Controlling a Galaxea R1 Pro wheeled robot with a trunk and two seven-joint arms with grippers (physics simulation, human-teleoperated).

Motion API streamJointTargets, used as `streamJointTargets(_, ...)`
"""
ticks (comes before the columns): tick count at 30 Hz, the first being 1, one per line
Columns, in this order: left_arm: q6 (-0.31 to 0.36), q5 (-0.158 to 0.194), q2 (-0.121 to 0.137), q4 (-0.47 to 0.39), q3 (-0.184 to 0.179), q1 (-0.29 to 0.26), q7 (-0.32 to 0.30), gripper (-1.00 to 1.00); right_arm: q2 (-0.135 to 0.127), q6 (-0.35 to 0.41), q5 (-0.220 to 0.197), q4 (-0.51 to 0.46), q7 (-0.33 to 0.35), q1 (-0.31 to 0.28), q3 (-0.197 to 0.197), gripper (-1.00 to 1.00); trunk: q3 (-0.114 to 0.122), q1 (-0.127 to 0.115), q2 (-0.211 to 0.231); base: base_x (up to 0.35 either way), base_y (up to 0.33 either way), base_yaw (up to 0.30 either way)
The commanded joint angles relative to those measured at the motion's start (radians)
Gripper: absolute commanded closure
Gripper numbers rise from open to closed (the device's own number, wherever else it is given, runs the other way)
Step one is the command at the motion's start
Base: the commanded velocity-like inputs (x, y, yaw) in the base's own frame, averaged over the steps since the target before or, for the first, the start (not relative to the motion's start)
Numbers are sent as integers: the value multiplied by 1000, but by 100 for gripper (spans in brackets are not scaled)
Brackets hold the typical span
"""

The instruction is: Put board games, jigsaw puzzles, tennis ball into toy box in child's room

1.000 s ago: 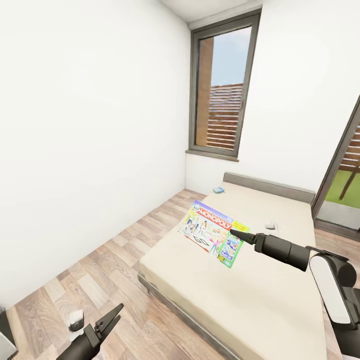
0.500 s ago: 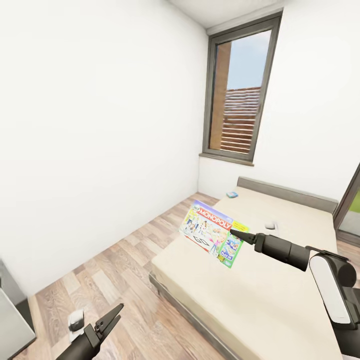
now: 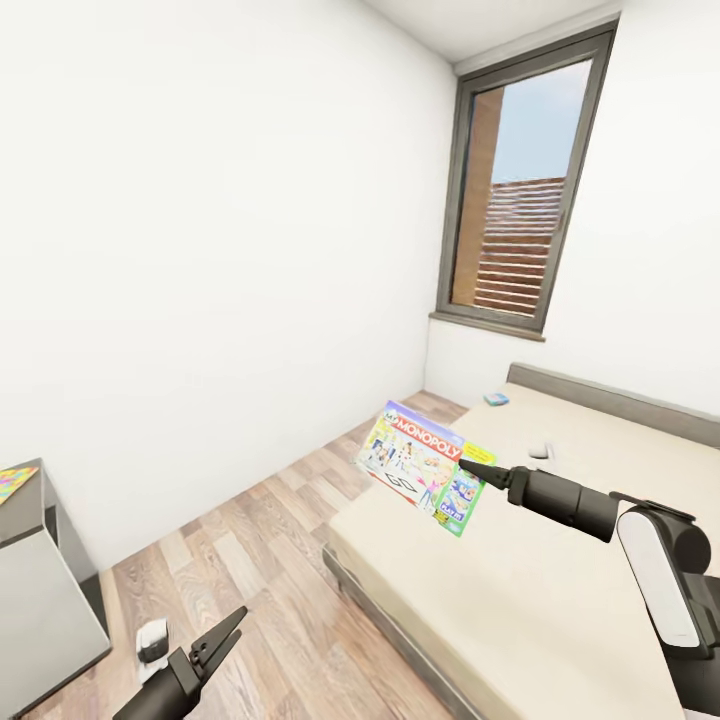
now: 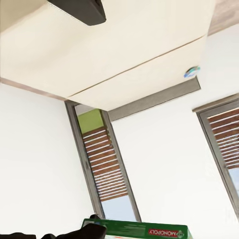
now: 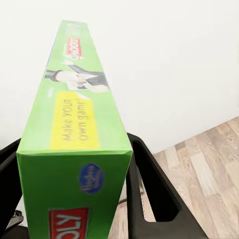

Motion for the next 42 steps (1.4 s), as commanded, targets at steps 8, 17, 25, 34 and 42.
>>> streamJointTargets(8,7,8,0,0,1,0,1,-100,0,5,0,0,4,0,-1,100,1,0,-1,0,0,270)
streamJointTargets(17,7,6,0,0,0,0,1,-100,0,5,0,0,3,0,-2,100,1,0,-1,0,0,279)
streamJointTargets(25,6,5,0,0,-1,-1,1,-100,0,5,0,0,3,0,-2,100,1,0,-1,0,0,281)
streamJointTargets(34,6,4,-1,0,-1,-1,1,-100,0,5,0,0,3,0,-2,100,1,0,-1,0,0,281)
streamJointTargets(42,6,3,-1,1,-1,-1,1,-100,0,5,0,0,3,0,-2,100,1,0,-1,0,0,285)
